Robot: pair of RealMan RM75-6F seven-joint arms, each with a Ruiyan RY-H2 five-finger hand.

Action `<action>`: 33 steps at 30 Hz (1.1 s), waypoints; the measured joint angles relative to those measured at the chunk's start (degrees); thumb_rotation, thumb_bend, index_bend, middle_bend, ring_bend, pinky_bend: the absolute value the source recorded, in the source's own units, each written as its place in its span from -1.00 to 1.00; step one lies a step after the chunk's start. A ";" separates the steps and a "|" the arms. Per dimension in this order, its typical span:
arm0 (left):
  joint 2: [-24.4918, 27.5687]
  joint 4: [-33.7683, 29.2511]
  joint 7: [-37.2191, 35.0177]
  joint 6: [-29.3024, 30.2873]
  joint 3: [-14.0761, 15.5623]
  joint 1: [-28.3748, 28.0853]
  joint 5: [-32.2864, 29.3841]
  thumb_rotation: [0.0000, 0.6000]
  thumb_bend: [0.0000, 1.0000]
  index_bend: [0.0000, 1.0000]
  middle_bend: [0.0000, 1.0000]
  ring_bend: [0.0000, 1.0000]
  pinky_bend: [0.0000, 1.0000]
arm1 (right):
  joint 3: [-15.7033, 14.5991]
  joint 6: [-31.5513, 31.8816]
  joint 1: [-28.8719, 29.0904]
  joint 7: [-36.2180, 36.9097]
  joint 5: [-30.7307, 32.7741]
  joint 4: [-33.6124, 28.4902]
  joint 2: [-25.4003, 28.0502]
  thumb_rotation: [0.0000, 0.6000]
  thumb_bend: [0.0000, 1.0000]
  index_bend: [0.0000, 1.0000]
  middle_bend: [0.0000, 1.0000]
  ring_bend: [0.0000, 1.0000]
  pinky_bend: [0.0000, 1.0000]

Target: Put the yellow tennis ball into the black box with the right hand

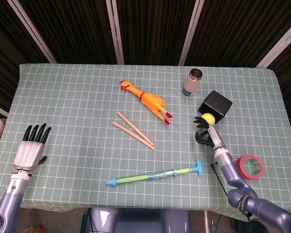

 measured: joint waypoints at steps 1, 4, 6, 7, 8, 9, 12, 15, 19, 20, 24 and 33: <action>-0.04 0.07 0.02 -0.11 0.00 -0.02 -0.14 1.00 -0.74 -1.00 -1.00 -1.00 -0.93 | 0.01 -0.19 0.17 0.48 -0.13 0.56 -0.03 1.00 0.28 -0.73 -0.59 -0.55 -0.11; -0.16 0.25 0.13 -0.29 -0.05 -0.13 -0.41 1.00 -0.74 -1.00 -1.00 -1.00 -0.93 | -0.07 -0.85 0.70 1.47 -0.60 2.23 -0.01 1.00 0.28 -0.73 -0.59 -0.55 -0.11; -0.22 0.29 0.20 -0.21 -0.07 -0.15 -0.44 1.00 -0.74 -1.00 -1.00 -1.00 -0.93 | -0.23 -1.23 1.05 1.77 -0.94 3.40 0.05 1.00 0.28 -0.73 -0.59 -0.55 -0.11; -0.24 0.30 0.25 -0.20 -0.07 -0.16 -0.48 1.00 -0.74 -1.00 -1.00 -1.00 -0.93 | -0.31 -1.32 1.19 1.80 -1.09 3.92 0.07 1.00 0.28 -0.73 -0.59 -0.55 -0.12; -0.28 0.30 0.30 -0.19 -0.08 -0.16 -0.54 1.00 -0.74 -1.00 -1.00 -1.00 -0.93 | -0.41 -1.34 1.31 1.69 -1.26 4.48 0.06 1.00 0.28 -0.73 -0.59 -0.55 -0.12; -0.32 0.31 0.37 -0.20 -0.08 -0.18 -0.61 1.00 -0.74 -1.00 -1.00 -1.00 -0.93 | -0.53 -1.19 1.44 1.30 -1.46 5.36 0.00 1.00 0.28 -0.73 -0.59 -0.55 -0.12; -0.41 0.31 0.55 -0.28 -0.04 -0.24 -0.70 1.00 -0.74 -1.00 -1.00 -1.00 -0.93 | -0.85 -0.25 1.65 -0.48 -1.79 7.83 -0.45 1.00 0.28 -0.73 -0.59 -0.55 -0.11; -0.54 0.33 0.83 -0.50 0.04 -0.34 -0.83 1.00 -0.74 -1.00 -1.00 -1.00 -0.93 | -1.16 0.78 1.66 -1.82 -1.91 9.77 -0.98 1.00 0.28 -0.73 -0.59 -0.55 -0.14; -0.69 0.33 1.06 -0.63 0.10 -0.43 -0.97 1.00 -0.74 -1.00 -1.00 -1.00 -0.93 | -1.66 1.52 1.78 -2.93 -2.37 11.46 -1.17 1.00 0.28 -0.73 -0.59 -0.55 -0.22; -0.71 0.30 1.11 -0.63 0.11 -0.45 -0.98 1.00 -0.74 -1.00 -1.00 -1.00 -0.93 | -1.79 1.60 1.85 -3.10 -2.54 11.80 -1.17 1.00 0.28 -0.73 -0.59 -0.55 -0.26; -0.73 0.19 1.27 -0.47 0.15 -0.44 -1.05 1.00 -0.74 -1.00 -1.00 -1.00 -0.93 | -2.64 1.98 2.12 -3.28 -3.67 13.31 -1.19 1.00 0.28 -0.73 -0.59 -0.58 -0.45; -0.72 0.13 1.30 -0.42 0.28 -0.45 -1.15 1.00 -0.74 -1.00 -1.00 -1.00 -0.93 | -4.53 2.46 2.65 0.78 -6.53 15.80 -1.56 1.00 0.28 -0.95 -0.90 -0.99 -0.98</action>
